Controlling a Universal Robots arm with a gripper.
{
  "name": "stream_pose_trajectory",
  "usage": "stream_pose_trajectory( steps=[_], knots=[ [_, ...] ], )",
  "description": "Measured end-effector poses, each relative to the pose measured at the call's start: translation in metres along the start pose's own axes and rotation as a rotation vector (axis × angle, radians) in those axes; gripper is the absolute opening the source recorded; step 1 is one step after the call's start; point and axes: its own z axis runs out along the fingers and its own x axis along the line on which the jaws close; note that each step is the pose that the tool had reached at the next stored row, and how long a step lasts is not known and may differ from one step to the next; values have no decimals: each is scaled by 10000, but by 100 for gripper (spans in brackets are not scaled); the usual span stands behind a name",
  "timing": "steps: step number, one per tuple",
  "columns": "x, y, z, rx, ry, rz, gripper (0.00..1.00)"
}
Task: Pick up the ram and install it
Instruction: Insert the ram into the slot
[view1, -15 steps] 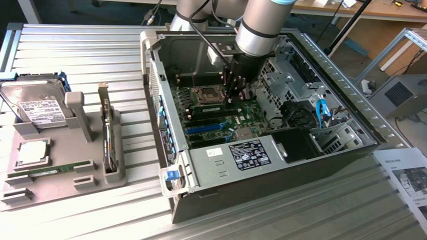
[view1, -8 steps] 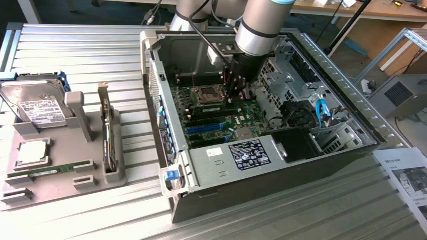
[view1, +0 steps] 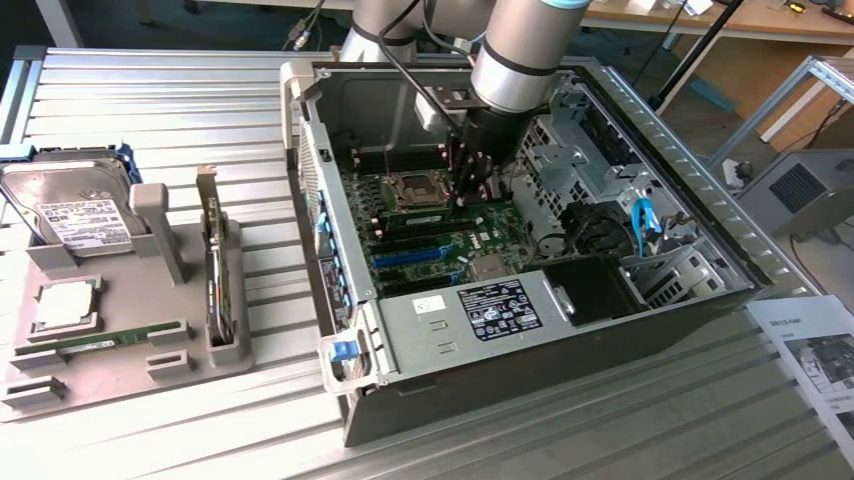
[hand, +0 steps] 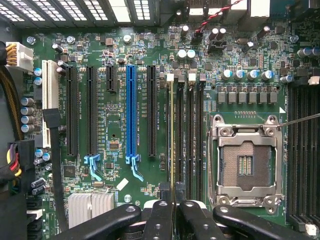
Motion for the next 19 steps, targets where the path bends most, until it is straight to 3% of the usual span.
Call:
stream_pose_trajectory(
  steps=[19],
  knots=[
    [1,13,16,0,1,0,12]
  ],
)
